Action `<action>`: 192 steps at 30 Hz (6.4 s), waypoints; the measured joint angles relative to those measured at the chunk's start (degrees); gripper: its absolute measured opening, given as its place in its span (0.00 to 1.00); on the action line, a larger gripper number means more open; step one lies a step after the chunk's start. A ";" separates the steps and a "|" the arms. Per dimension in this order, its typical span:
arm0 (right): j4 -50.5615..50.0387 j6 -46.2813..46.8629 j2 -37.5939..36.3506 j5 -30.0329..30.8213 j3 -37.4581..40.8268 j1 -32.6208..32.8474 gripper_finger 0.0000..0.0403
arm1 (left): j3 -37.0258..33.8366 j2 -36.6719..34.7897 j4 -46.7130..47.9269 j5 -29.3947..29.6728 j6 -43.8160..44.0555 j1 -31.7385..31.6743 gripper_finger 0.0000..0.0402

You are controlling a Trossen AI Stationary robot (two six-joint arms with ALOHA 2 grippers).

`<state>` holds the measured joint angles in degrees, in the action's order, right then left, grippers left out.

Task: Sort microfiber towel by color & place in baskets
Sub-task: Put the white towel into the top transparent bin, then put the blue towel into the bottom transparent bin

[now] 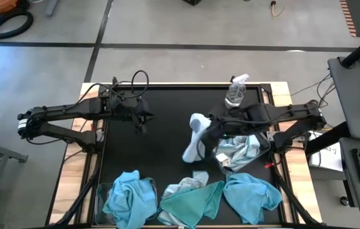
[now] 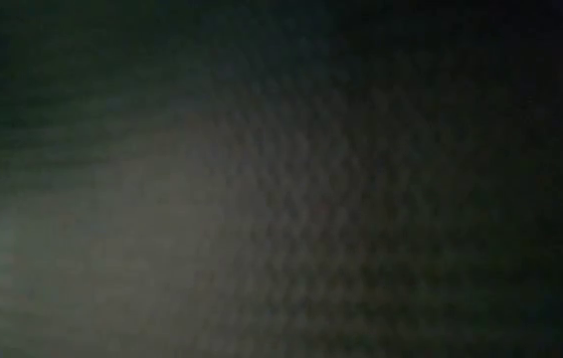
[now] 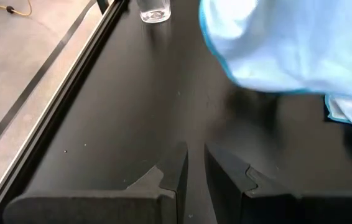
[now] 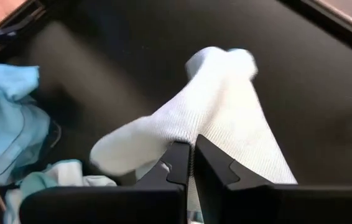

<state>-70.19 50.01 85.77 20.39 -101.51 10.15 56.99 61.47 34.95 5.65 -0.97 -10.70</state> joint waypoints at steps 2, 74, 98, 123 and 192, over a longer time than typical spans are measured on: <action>-2.88 2.57 -0.94 2.91 -0.02 1.69 0.02 | 0.00 0.00 -0.02 0.00 -0.02 0.00 0.10; -19.77 -4.79 -23.71 17.60 9.88 10.40 0.02 | -0.02 -0.08 -2.57 4.46 6.07 -0.01 0.10; 15.13 -14.88 -52.93 -2.83 46.74 17.49 0.02 | 0.13 -0.09 -4.34 4.48 6.25 -0.02 0.10; 14.76 13.03 -59.62 -3.83 65.27 17.46 0.10 | 0.24 -0.09 -5.72 4.48 5.91 -0.02 0.10; -2.46 2.36 17.56 -45.85 31.82 26.49 0.40 | 0.24 -0.09 -5.41 2.36 2.53 0.00 0.10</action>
<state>-72.65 52.37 103.33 -25.46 -69.69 36.64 57.23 61.39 29.54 8.01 1.56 -10.70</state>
